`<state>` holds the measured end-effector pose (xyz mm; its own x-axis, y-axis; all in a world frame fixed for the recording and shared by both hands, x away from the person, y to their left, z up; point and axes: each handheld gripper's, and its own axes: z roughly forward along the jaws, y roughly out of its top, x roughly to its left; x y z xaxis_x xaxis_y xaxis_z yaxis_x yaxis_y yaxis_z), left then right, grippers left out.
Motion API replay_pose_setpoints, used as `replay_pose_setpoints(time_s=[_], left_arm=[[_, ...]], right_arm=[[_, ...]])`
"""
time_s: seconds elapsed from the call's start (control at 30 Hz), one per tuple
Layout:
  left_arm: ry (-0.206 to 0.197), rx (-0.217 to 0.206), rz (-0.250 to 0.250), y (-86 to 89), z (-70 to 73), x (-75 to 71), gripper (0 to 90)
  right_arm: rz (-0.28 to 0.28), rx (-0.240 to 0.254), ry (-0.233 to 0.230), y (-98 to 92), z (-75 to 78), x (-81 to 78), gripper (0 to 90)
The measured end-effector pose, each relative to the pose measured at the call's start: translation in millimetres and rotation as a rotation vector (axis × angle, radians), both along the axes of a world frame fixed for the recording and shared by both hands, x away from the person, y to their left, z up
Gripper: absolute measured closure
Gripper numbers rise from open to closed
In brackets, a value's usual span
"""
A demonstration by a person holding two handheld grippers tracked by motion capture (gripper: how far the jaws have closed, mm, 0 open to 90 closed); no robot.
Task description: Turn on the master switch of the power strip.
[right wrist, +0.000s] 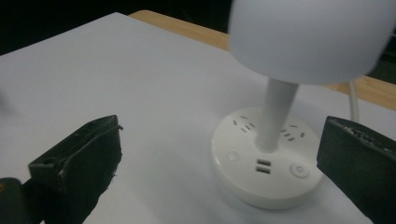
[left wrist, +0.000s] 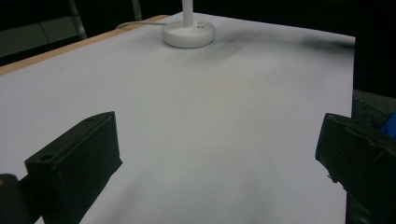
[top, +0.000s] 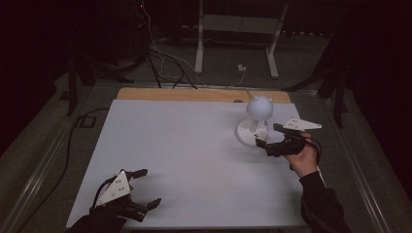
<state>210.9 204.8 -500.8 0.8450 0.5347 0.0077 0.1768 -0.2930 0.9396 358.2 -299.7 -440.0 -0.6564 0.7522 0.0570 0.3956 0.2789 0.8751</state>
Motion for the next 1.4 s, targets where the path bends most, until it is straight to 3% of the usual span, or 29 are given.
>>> replay_pose_setpoints(time_s=[0.33,0.63,0.8,1.0,1.07,1.3,1.4], left_arm=[[-0.001,0.003,-0.002,-0.5,-0.5,0.2,0.4],[0.000,0.005,-0.001,-0.6,-0.7,0.4,0.4],[0.002,0.005,-0.002,-0.6,-0.7,0.3,0.4],[0.004,0.004,-0.004,-0.6,-0.9,0.5,0.4],[0.005,0.005,-0.005,-0.6,-1.0,0.6,0.4],[0.010,0.006,-0.007,-1.3,-1.6,0.5,0.4],[0.011,0.005,-0.005,-0.8,-1.7,0.9,0.4]], right_arm=[[-0.054,-0.019,0.038,-12.5,-19.0,24.1,0.0],[-0.106,-0.023,0.040,-20.3,-28.4,41.9,0.0],[-0.191,-0.061,0.069,-21.8,-32.5,51.7,0.0],[-0.256,-0.033,0.093,-26.4,-40.4,58.1,0.0],[-0.274,-0.030,0.113,-27.4,-42.3,59.3,6.9],[-0.340,-0.014,0.158,-28.7,-47.7,62.8,18.0],[-0.369,-0.016,0.165,-26.3,-48.5,63.6,29.1]])
